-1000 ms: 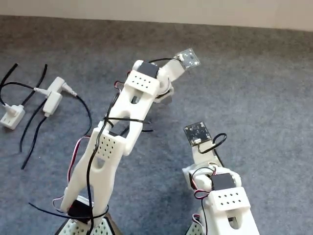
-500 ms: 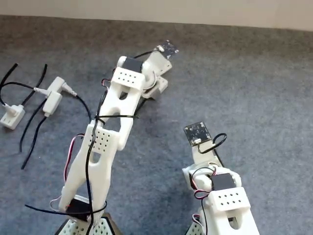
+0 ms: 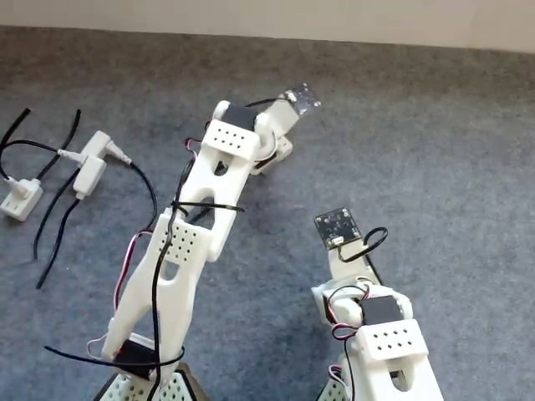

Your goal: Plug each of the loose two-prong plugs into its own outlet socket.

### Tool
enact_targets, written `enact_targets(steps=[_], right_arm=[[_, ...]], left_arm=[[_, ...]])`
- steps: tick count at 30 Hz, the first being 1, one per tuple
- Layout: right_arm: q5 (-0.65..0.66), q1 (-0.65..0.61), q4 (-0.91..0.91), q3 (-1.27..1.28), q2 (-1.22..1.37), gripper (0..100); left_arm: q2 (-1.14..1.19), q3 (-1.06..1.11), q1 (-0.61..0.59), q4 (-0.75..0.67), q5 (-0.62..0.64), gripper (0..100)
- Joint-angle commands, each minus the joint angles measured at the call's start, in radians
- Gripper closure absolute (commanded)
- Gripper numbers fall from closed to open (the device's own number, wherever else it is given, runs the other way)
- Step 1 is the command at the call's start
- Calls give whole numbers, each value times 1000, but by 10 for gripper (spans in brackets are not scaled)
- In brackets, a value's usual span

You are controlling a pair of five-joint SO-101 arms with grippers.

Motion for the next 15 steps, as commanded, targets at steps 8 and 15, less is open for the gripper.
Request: enact_targets(steps=[8, 15], right_arm=[[12, -12, -16, -5, -13, 827], [12, -12, -16, -5, -13, 827]], left_arm=[[-311, 31, 58, 282, -14, 996], [-796, 667, 176, 282, -106, 996]])
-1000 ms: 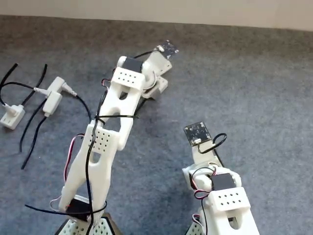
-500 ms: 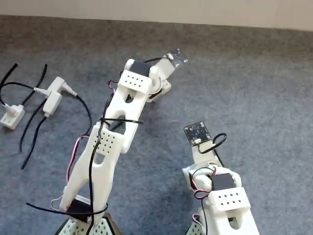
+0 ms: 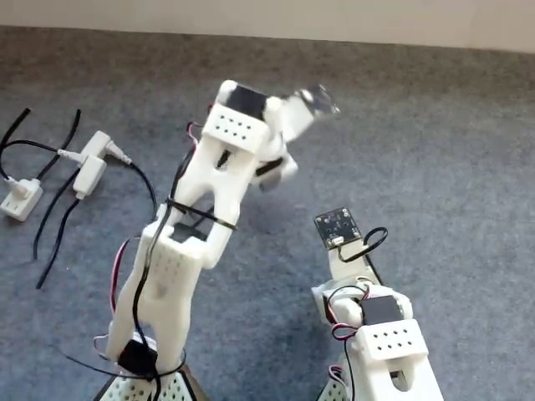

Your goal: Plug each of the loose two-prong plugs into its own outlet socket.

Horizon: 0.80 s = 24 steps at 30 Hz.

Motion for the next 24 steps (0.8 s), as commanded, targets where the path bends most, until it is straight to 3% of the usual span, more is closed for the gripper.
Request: enact_targets(steps=[1, 9, 18, 24], right_arm=[[12, -12, -16, -5, -13, 827], [12, -12, -36, -4, -10, 827], [12, -12, -36, -4, -8, 827], [9, -12, -36, -4, -8, 827]], left_arm=[[-344, 326, 61, 11, -55, 996], [-906, 1004, 28, -31, -222, 996], [-1199, 1799, -59, -468, -430, 996], [-1198, 1940, -64, -674, -486, 996]])
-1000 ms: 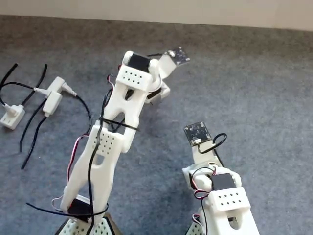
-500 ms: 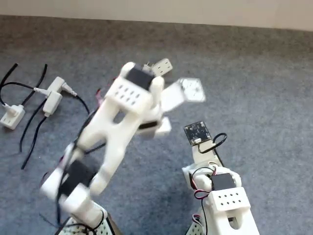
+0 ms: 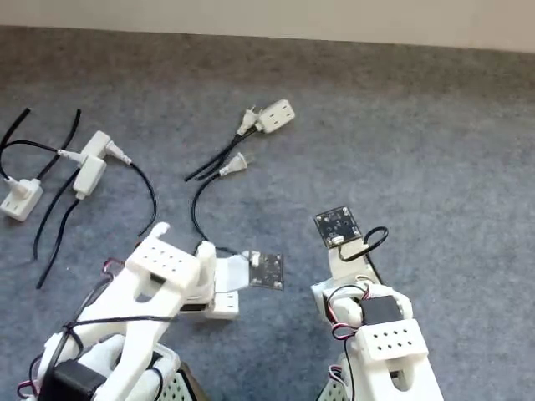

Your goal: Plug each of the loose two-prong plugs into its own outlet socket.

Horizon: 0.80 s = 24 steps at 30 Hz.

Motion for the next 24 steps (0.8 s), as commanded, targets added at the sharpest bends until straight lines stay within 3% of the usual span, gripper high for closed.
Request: enact_targets(steps=[1, 6, 11, 13, 19, 22, 24], right_arm=[[9, -12, -16, -4, -8, 827], [9, -12, -16, -4, -8, 827], [11, -12, -16, -4, -8, 827], [11, -12, -16, -4, -8, 827], [11, -12, -13, -4, -8, 827], [11, -12, -13, -5, -8, 827], [11, -12, -13, -5, -8, 827]], left_arm=[[-24, 25, -7, -74, -14, 996], [-27, 24, -16, -100, -9, 970], [-35, -13, -73, -34, -20, 713], [-35, -54, -76, 49, -61, 671], [-101, -203, -114, 242, -72, 700], [-173, -306, -211, 261, -71, 702], [-200, -371, -283, 201, -5, 702]])
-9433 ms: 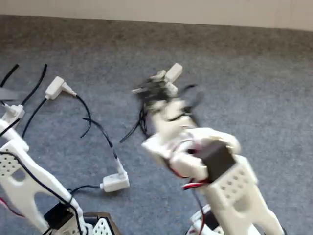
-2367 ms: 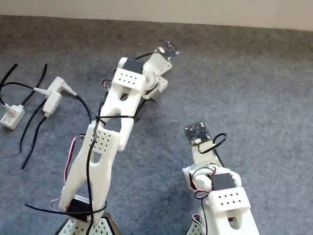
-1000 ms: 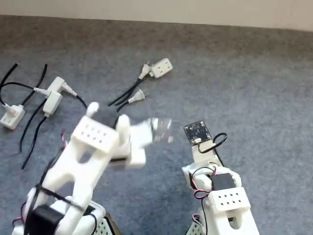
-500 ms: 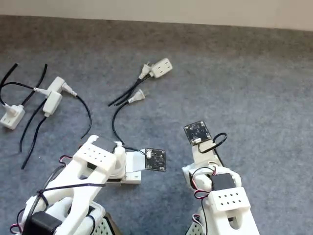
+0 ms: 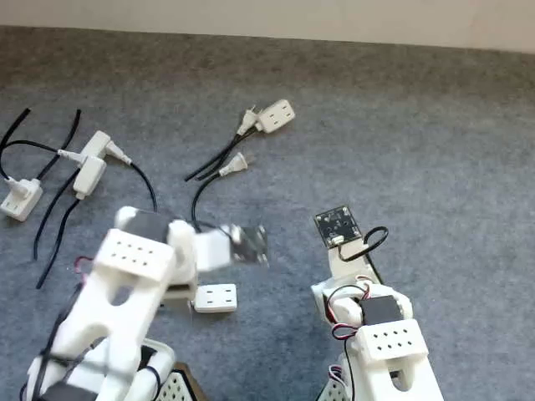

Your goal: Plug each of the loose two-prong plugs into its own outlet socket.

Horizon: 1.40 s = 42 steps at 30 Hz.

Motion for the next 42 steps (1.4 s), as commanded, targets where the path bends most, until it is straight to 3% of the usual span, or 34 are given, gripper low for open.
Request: enact_targets(steps=[1, 7, 9, 12, 30, 35, 42], right_arm=[[11, -12, -13, -5, -8, 827], [8, -12, -13, -5, -8, 827], [8, -12, -13, -5, -8, 827], [8, -12, -13, -5, -8, 827], [11, -12, -13, -5, -8, 827], [11, -12, -13, -5, -8, 827], [11, -48, -12, 7, -8, 827]], left_arm=[[-51, -127, -119, -109, 123, 702], [179, -162, -165, -554, 390, 700], [326, -225, -143, -624, 423, 700], [568, -409, -110, -620, 456, 701], [1649, -1877, 47, 23, 485, 707], [1810, -2204, 41, 273, 480, 871], [1992, -2442, 48, 348, 456, 966]])
